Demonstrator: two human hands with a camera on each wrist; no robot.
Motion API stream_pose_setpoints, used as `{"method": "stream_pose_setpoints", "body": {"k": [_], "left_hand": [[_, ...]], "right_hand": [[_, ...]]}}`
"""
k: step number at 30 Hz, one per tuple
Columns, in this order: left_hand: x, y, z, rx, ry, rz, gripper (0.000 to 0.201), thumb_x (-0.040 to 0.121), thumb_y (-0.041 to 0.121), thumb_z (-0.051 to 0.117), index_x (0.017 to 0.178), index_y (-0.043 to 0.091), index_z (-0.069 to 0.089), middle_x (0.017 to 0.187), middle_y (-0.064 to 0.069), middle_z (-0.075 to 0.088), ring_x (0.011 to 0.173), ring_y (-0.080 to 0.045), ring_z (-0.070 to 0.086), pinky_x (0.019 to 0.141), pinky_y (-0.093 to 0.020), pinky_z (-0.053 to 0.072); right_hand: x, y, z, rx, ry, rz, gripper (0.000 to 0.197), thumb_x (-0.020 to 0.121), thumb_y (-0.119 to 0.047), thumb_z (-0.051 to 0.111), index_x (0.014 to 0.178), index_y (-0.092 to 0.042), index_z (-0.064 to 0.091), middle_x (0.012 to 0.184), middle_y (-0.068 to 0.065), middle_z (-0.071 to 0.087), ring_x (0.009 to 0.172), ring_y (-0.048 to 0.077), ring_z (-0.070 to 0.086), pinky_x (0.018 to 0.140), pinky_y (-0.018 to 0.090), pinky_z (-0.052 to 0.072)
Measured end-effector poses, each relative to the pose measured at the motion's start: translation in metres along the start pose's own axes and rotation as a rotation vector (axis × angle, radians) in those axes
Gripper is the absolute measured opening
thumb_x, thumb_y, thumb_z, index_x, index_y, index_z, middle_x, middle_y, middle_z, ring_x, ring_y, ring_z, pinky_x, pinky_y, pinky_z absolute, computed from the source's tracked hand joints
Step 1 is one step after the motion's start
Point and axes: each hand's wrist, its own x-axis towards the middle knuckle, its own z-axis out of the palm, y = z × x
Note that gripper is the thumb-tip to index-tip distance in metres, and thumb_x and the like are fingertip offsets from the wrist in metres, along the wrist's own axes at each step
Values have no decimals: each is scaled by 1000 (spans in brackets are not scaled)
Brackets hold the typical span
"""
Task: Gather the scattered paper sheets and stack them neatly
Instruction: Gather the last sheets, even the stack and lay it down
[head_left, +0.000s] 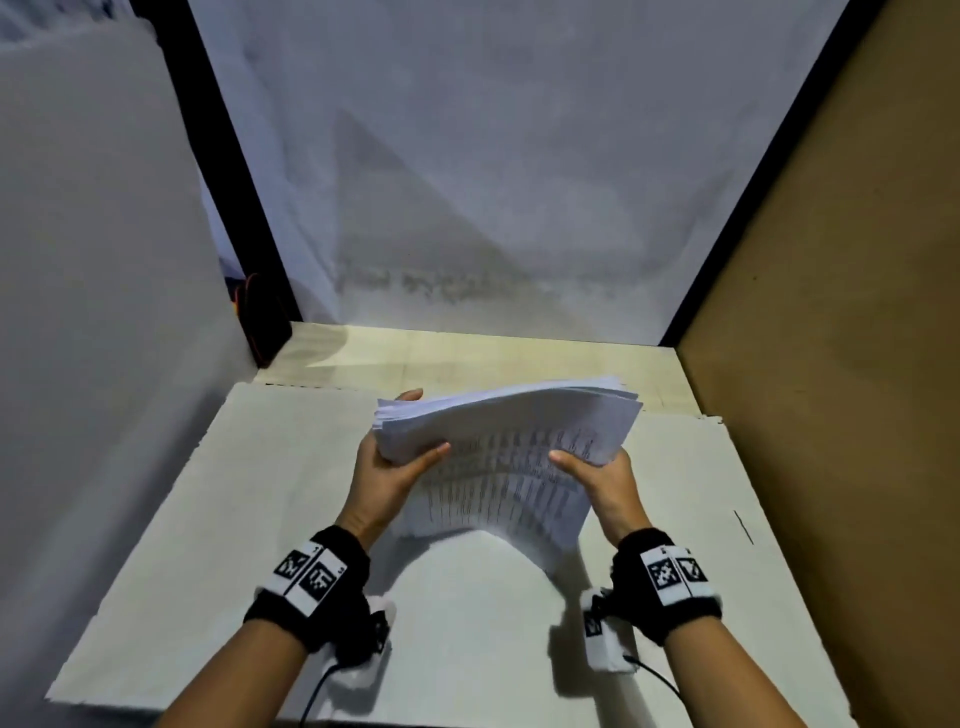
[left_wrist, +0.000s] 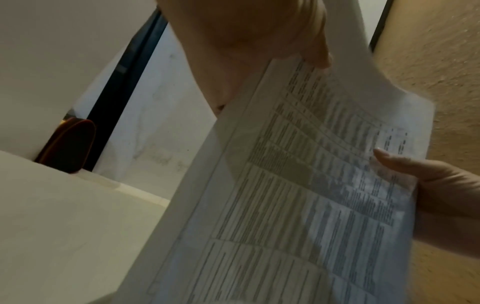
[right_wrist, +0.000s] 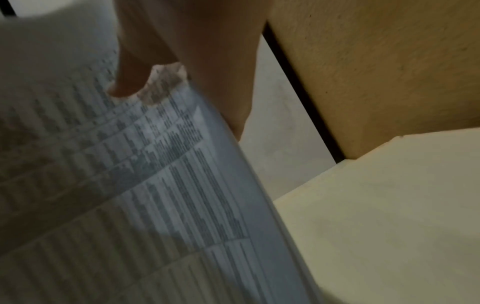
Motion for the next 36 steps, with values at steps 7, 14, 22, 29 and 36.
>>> {"method": "stream_pose_setpoints", "body": {"k": [7, 14, 22, 29, 36], "left_hand": [[5, 2, 10, 0, 101, -82, 41, 60, 29, 81, 96, 23, 62, 93, 4, 69, 92, -18, 65, 73, -17, 54], [0, 20, 11, -2, 215, -5, 17, 74, 9, 72, 82, 23, 66, 71, 13, 71, 73, -4, 68, 68, -17, 56], [0, 40, 15, -28, 253, 144, 54, 60, 61, 71, 102, 29, 61, 88, 13, 72, 86, -5, 65, 77, -19, 51], [6, 42, 26, 18, 348, 197, 50, 66, 49, 51, 99, 14, 64, 96, 8, 63, 79, 11, 58, 69, -5, 42], [11, 41, 15, -46, 265, 126, 42, 64, 46, 49, 98, 24, 61, 78, 16, 69, 75, 2, 58, 65, -13, 44]], "right_hand": [[9, -2, 8, -111, 72, 92, 52, 58, -36, 84, 94, -5, 63, 93, 14, 69, 88, 29, 67, 86, 46, 54], [4, -22, 15, -19, 29, -15, 26, 73, 2, 71, 93, -13, 64, 86, -2, 70, 76, 7, 68, 73, 27, 57], [6, -51, 29, 122, 120, -128, 83, 46, -79, 66, 101, -18, 56, 97, 1, 63, 92, 18, 61, 83, 35, 50], [13, -58, 46, 82, 310, -161, 9, 84, -29, 59, 83, -20, 58, 84, -6, 57, 85, 15, 52, 70, 22, 43], [15, -57, 31, 45, 160, -170, 22, 82, -30, 51, 92, -12, 57, 81, -7, 54, 57, -15, 50, 53, 3, 40]]}}
